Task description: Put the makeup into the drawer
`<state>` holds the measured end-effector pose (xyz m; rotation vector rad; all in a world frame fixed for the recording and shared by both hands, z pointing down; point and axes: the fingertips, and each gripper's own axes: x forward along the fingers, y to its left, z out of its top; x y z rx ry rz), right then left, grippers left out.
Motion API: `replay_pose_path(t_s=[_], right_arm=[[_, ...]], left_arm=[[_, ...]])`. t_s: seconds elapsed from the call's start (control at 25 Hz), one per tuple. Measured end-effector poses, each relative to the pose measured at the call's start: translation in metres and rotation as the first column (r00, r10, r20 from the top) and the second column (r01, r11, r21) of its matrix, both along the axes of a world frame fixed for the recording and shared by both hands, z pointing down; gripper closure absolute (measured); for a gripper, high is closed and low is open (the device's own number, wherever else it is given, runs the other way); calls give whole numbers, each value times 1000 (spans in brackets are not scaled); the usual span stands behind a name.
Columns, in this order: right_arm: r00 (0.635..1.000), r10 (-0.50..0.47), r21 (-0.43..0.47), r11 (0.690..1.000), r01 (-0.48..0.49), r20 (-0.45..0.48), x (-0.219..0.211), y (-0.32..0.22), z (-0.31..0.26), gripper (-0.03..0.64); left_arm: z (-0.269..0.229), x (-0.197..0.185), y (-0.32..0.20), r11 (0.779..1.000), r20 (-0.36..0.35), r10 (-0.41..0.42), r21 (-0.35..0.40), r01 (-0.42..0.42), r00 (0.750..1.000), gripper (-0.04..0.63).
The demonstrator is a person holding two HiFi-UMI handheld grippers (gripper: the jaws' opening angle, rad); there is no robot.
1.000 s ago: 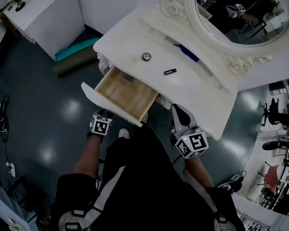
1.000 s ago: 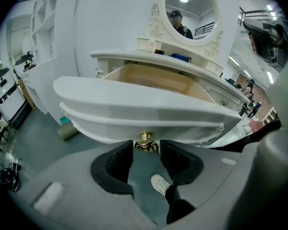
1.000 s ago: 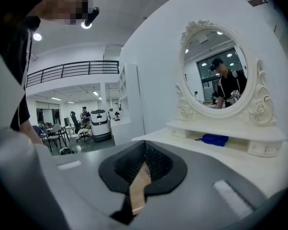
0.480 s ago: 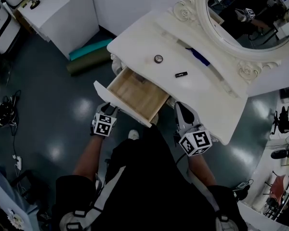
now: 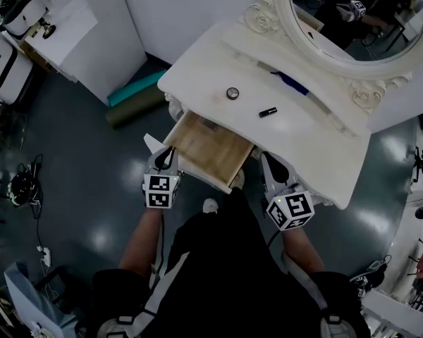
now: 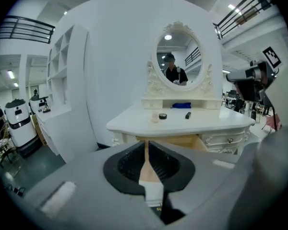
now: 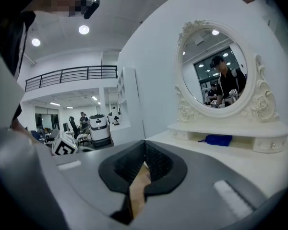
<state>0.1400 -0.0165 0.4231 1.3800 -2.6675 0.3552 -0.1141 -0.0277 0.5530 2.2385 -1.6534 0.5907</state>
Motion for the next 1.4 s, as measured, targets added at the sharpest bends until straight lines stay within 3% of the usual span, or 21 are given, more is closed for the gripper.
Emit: replay_pose_path(t_s=[0.2, 0.48, 0.8, 1.4], right_arm=[[999, 32, 16, 999, -31, -31, 9, 0, 2, 617], [995, 98, 13, 995, -97, -29, 28, -2, 2, 617], [994, 108, 16, 994, -108, -24, 36, -10, -4, 617], [997, 79, -11, 997, -79, -24, 34, -13, 5, 617]], left_arm=[[-46, 14, -17, 993, -62, 19, 120, -11, 998, 592], [-89, 41, -26, 970, -127, 115, 230, -84, 985, 592], [-129, 62, -24, 939, -199, 191, 323, -120, 961, 592], [-118, 60, -22, 948, -201, 169, 300, -103, 965, 591]])
